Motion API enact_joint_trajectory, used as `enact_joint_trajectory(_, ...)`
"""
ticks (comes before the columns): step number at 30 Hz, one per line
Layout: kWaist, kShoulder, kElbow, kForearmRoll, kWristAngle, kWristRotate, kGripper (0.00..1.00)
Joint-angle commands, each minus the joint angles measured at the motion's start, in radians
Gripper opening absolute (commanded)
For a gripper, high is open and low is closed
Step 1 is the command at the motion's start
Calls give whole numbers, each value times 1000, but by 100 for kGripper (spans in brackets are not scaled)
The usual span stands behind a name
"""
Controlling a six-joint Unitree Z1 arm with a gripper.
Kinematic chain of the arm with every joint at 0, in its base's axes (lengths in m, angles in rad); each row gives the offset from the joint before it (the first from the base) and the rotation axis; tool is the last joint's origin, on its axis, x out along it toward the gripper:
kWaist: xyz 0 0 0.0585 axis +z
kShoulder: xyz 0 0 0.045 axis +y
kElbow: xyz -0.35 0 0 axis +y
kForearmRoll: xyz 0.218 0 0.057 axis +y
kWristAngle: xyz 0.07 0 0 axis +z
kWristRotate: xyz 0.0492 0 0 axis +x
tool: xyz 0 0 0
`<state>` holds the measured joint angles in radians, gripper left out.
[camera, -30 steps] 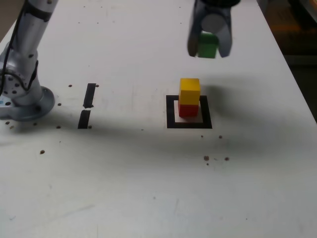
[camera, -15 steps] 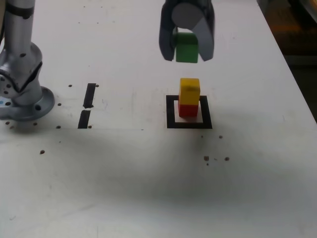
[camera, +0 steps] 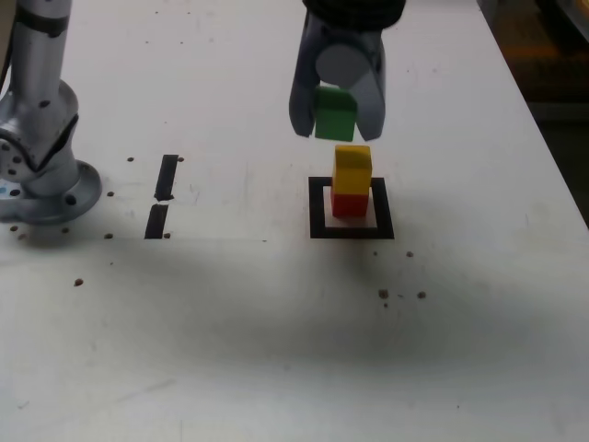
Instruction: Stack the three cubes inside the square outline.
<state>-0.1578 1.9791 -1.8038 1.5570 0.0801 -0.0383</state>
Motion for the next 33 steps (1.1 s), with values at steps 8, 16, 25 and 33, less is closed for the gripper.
enact_joint_trajectory(8,1,17,1,-13,3,-78,22)
enact_joint_trajectory(16,1,34,-6,-24,7,-86,22)
enact_joint_trajectory(25,1,51,0,-61,8,-81,22)
enact_joint_trajectory(33,2,52,23,-92,7,-81,22)
